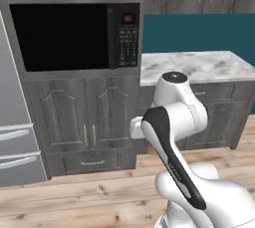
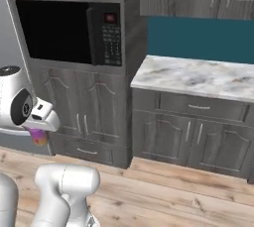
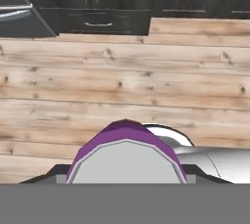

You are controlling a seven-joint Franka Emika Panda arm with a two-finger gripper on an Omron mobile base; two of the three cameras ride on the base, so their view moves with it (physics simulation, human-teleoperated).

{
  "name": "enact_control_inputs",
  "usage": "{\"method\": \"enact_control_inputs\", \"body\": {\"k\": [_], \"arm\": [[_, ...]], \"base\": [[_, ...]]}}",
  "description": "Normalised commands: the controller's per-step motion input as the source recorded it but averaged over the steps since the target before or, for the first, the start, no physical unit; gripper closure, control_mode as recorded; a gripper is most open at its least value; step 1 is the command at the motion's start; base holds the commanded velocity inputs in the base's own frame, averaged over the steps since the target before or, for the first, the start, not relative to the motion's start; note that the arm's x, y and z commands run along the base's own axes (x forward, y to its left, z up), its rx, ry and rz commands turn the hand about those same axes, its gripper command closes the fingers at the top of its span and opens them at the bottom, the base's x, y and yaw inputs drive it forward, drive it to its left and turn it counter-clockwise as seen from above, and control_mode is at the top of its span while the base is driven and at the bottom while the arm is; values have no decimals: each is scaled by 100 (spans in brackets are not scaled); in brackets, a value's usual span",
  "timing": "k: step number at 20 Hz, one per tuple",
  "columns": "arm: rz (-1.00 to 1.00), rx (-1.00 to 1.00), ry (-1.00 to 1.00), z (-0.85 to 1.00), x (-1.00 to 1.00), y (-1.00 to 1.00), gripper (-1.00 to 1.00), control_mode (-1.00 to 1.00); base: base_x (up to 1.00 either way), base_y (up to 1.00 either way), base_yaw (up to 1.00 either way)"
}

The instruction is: Four empty soda cans are scattered around the kitchen. Gather all the cans and cluster them next to the stove for recycling.

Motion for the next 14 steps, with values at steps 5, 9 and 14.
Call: {"method": "enact_control_inputs", "body": {"k": [5,9,14], "arm": [[0,0,0,0,0,0,100,100],[0,0,0,0,0,0,100,100],[0,0,0,0,0,0,100,100]], "base": [[-15,100,0],[-14,38,32],[-11,0,50]]}}
